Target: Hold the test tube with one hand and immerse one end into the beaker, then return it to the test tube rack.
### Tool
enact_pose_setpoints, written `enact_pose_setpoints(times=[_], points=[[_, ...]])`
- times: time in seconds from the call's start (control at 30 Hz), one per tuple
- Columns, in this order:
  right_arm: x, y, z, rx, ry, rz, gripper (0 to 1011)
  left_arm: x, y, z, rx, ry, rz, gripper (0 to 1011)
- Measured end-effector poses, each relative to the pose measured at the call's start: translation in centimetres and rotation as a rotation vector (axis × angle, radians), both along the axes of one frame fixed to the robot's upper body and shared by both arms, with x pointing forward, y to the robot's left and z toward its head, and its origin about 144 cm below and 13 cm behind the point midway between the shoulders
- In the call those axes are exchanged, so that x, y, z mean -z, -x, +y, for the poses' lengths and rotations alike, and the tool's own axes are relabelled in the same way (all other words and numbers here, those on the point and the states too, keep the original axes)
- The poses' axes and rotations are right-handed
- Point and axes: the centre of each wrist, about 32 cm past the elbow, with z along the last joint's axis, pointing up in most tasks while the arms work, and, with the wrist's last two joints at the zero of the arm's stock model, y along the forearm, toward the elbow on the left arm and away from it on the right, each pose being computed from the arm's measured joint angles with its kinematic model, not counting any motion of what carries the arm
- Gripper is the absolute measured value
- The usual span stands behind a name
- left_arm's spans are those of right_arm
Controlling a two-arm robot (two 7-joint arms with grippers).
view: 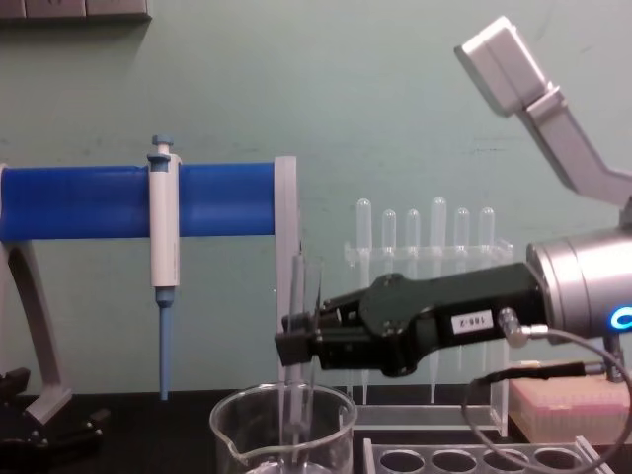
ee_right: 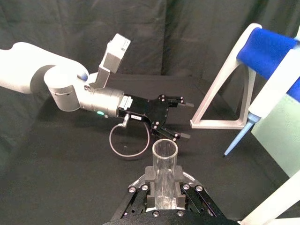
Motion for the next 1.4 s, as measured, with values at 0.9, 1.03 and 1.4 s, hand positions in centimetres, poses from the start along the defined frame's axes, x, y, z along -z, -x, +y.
enact_pose_setpoints(times=[0.9, 1.03, 1.4], points=[[2.7, 0.6, 0.6, 0.012, 0.032, 0.003, 233, 0.0, 0.0, 0.0, 0.0, 0.0, 0.0, 1000], [2.7, 0.5, 0.6, 0.012, 0.032, 0.002, 233, 0.0, 0.0, 0.0, 0.0, 0.0, 0.0, 1000], [2.5, 0.5, 0.6, 0.011, 0.032, 0.001, 233, 0.0, 0.0, 0.0, 0.0, 0.0, 0.0, 1000]])
